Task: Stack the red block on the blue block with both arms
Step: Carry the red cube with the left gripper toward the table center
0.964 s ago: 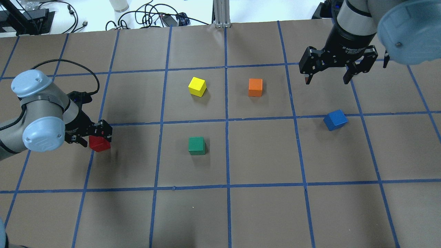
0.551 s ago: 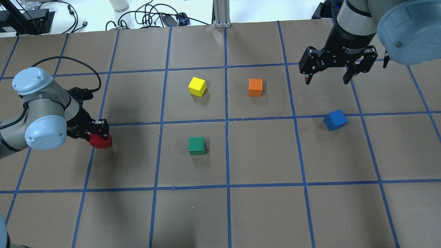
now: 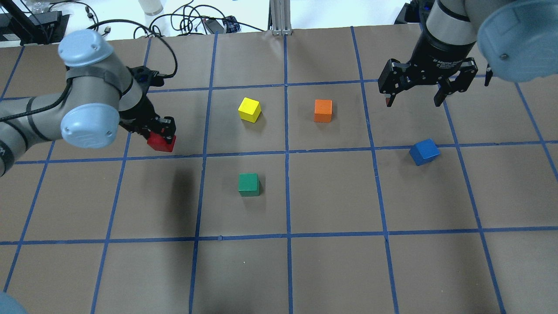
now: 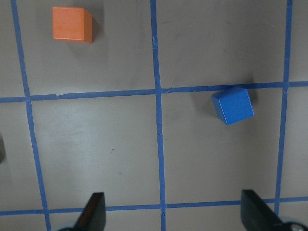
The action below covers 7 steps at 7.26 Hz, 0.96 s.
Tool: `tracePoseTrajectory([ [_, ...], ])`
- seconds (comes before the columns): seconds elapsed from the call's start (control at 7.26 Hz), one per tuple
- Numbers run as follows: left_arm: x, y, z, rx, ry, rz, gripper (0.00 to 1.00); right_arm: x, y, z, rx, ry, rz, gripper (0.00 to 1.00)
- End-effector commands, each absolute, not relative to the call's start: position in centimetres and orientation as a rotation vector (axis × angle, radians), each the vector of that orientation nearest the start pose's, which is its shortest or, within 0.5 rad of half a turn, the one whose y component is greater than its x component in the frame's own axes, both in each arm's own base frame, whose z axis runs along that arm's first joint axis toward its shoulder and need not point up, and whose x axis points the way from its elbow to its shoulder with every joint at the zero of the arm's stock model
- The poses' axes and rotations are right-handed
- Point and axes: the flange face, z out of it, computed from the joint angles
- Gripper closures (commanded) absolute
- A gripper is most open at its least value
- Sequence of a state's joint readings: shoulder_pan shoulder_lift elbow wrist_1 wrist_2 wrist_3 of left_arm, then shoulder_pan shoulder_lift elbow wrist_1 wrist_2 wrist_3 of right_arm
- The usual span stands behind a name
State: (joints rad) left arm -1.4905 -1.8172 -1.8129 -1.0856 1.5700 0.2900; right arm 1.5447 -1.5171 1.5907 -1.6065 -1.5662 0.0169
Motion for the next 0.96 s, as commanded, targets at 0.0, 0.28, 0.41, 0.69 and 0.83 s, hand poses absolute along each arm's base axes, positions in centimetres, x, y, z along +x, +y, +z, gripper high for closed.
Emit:
tracePoseTrajectory([
  [0.0,-20.0,-55.3,29.8,0.274,3.17,-0.023,1.0,12.0,-51.3,45.5,0.067,3.136,0.06,0.0],
  [0.28,-27.4,-54.6,29.1,0.152,3.172,-0.034,1.0,12.0,-51.3,45.5,0.067,3.136,0.06,0.0],
  [0.41,-29.8,-54.6,28.0,0.106,3.185,-0.017,1.0,12.0,-51.3,45.5,0.067,3.136,0.06,0.0],
  [0.69,-32.9,-55.1,25.1,0.07,3.216,-0.073,1.0,12.0,-51.3,45.5,0.067,3.136,0.06,0.0],
  [0.83,-33.8,-55.6,23.5,0.074,3.224,-0.112,1.0,12.0,-51.3,45.6,0.067,3.136,0.055,0.0],
])
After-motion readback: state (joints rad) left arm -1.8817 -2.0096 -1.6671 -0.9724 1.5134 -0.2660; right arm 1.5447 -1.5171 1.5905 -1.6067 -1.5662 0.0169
